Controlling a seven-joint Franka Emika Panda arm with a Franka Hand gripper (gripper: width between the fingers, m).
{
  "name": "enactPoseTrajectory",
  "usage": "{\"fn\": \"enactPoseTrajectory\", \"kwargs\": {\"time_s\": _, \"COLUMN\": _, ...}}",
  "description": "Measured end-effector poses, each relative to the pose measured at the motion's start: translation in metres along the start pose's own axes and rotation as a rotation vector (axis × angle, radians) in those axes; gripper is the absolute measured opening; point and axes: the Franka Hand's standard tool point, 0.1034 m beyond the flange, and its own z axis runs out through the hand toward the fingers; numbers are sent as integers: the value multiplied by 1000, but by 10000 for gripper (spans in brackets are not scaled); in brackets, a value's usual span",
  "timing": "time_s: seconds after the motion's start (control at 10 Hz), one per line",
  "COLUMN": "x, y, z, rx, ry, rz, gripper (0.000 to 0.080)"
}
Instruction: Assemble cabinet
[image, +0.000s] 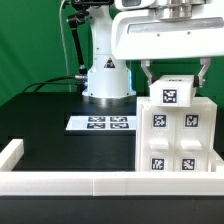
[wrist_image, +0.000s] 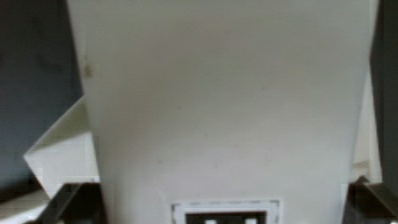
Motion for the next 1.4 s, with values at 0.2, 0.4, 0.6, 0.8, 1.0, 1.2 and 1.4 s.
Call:
{"fn": "enactPoseTrajectory", "kwargs": {"time_s": 0.2, "x": -5, "y": -2, "z": 0, "rx": 14, "ry": 16, "rz": 216, "gripper": 560}}
{"fn": "enactPoseTrajectory", "kwargs": {"time_s": 0.4, "x": -6, "y": -6, "z": 0, "rx": 28, "ry": 16, "rz": 418, "gripper": 560}}
{"fn": "enactPoseTrajectory", "kwargs": {"time_s": 0.6, "x": -6, "y": -7, "z": 0, "rx": 41, "ry": 12, "rz": 603, "gripper": 560}}
{"fn": "enactPoseTrajectory", "kwargs": {"time_s": 0.8, "x": -5, "y": -8, "z": 0, "rx": 55, "ry": 11, "rz": 743, "gripper": 560}}
{"fn": "enactPoseTrajectory", "kwargs": {"time_s": 1.0, "x": -5, "y": -9, "z": 0, "rx": 66, "ry": -1, "rz": 886, "gripper": 560}}
{"fn": "enactPoseTrajectory", "kwargs": {"time_s": 1.2, "x": -5, "y": -9, "z": 1, "rx": 72, "ry": -13, "rz": 1014, "gripper": 560}}
{"fn": "enactPoseTrajectory", "kwargs": {"time_s": 1.4, "x": -6, "y": -11, "z": 1, "rx": 79, "ry": -29, "rz": 1202, "gripper": 560}}
